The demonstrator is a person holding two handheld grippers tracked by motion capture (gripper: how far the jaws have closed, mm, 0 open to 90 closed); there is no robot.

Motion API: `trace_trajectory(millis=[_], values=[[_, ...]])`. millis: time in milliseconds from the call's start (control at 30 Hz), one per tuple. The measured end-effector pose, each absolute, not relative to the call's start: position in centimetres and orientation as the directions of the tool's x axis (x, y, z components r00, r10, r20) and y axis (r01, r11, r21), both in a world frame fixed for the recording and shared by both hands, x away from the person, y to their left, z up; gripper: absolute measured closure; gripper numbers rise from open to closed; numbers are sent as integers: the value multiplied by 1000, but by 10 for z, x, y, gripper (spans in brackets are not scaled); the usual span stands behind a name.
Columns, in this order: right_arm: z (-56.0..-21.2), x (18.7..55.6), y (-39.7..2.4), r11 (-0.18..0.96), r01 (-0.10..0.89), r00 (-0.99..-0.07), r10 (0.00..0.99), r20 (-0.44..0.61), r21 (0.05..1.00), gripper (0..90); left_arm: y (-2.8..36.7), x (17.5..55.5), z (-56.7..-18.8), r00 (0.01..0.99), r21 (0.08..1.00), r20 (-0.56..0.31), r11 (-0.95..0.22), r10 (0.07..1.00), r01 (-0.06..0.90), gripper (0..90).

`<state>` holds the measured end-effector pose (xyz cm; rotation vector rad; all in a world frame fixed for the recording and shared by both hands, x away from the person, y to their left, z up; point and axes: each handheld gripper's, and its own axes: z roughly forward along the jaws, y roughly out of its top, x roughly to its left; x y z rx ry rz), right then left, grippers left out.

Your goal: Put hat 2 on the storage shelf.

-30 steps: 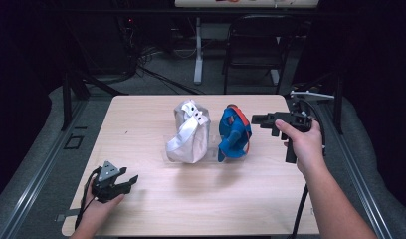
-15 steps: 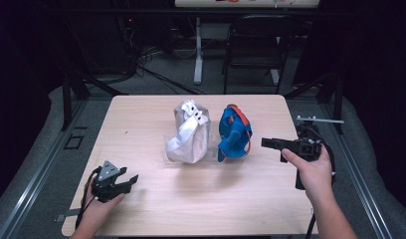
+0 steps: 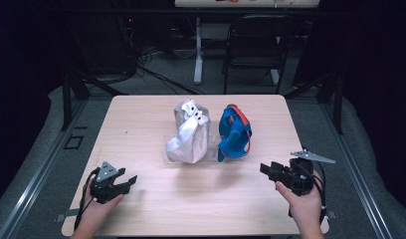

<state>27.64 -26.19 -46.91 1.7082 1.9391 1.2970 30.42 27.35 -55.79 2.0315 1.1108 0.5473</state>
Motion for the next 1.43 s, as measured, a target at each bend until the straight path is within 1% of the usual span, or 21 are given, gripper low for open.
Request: trace_trajectory(millis=[33, 67, 167, 233, 267, 400, 500, 633, 700, 900, 1033, 1233, 1433], values=[[-469, 276, -262, -83, 669, -282, 891, 356, 739, 511, 273, 304, -558, 533, 775, 16, -348, 846, 528, 443], [-482, 274, -261, -84, 673, -279, 891, 357, 735, 510, 274, 304, -558, 532, 775, 18, -348, 847, 527, 443], [-497, 268, -261, -99, 663, -278, 888, 366, 742, 520, 275, 305, -558, 533, 775, 23, -352, 846, 524, 442], [-501, 265, -260, -104, 656, -277, 888, 367, 748, 520, 275, 305, -558, 531, 776, 21, -349, 847, 526, 440], [-509, 261, -259, -99, 646, -280, 891, 356, 757, 520, 274, 305, -558, 528, 776, 22, -348, 849, 527, 439], [-518, 257, -256, -86, 627, -288, 898, 333, 774, 520, 275, 306, -558, 531, 776, 6, -339, 847, 532, 439], [-525, 259, -255, -99, 634, -294, 886, 358, 767, 521, 275, 306, -559, 533, 777, 2, -337, 846, 531, 439], [-536, 264, -253, -93, 663, -301, 875, 379, 743, 549, 273, 307, -561, 540, 777, -4, -337, 842, 531, 439], [-540, 266, -251, -80, 661, -307, 879, 366, 746, 560, 272, 307, -561, 547, 772, 3, -350, 837, 530, 439], [-549, 268, -238, -5, 650, -331, 898, 289, 760, 578, 269, 308, -563, 560, 770, 2, -358, 829, 528, 439], [-551, 269, -233, 31, 655, -352, 897, 269, 755, 578, 267, 308, -565, 567, 766, -1, -364, 824, 531, 439], [-554, 270, -231, 45, 652, -364, 895, 260, 757, 573, 265, 309, -567, 573, 765, -2, -368, 819, 528, 436], [-553, 270, -235, 19, 639, -375, 881, 290, 769, 521, 265, 309, -566, 578, 772, -4, -365, 816, 520, 421]])
